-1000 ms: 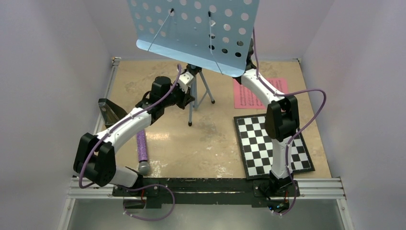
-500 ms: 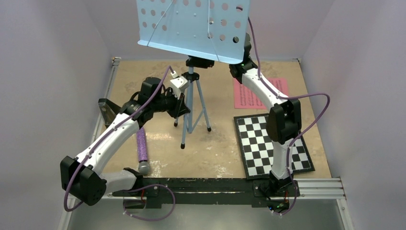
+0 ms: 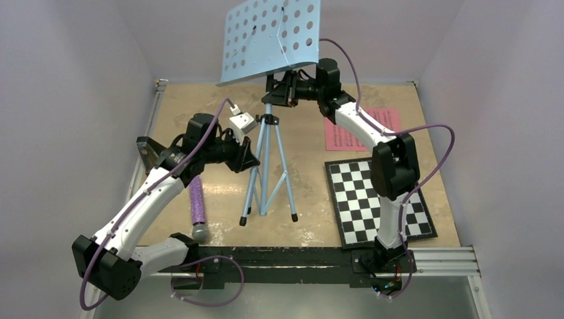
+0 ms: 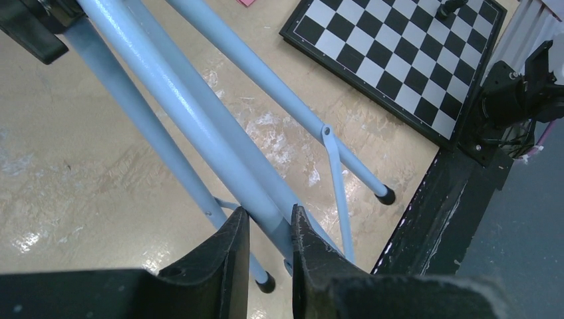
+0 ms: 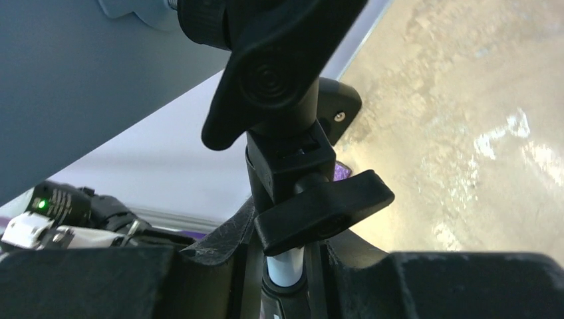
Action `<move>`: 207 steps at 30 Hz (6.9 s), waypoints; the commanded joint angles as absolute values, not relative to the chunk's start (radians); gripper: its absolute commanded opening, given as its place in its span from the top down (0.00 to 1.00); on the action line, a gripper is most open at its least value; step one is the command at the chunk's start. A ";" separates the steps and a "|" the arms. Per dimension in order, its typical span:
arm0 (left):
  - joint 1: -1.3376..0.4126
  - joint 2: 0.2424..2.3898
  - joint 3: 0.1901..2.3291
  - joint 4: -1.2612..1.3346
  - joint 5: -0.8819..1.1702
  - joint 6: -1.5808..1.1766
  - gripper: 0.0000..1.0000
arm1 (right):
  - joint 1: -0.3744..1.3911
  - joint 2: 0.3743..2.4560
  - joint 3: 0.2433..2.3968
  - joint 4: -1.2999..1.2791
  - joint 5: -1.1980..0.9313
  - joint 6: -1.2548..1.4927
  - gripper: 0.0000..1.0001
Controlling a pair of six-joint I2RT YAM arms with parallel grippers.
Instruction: Pack up the instrument practice props
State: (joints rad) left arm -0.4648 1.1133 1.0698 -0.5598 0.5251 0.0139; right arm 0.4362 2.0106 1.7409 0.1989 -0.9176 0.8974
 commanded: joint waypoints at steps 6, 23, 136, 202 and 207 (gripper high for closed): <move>-0.508 1.048 0.963 -0.288 0.732 0.075 1.00 | 0.477 2.070 1.689 0.320 -0.833 0.984 1.00; -0.504 1.102 0.817 -0.170 0.671 0.014 1.00 | 0.488 2.223 1.632 0.280 -0.774 0.935 1.00; -0.227 1.479 0.569 0.057 0.686 -0.699 0.27 | 0.711 2.187 1.752 -0.491 -0.528 0.460 0.02; -0.193 0.726 0.850 -0.705 0.419 -0.165 0.16 | 0.888 2.153 1.669 -0.555 -0.073 0.885 0.46; -0.193 0.702 0.833 -0.681 0.451 -0.157 0.02 | 0.794 2.040 1.651 -0.584 -0.141 0.511 0.02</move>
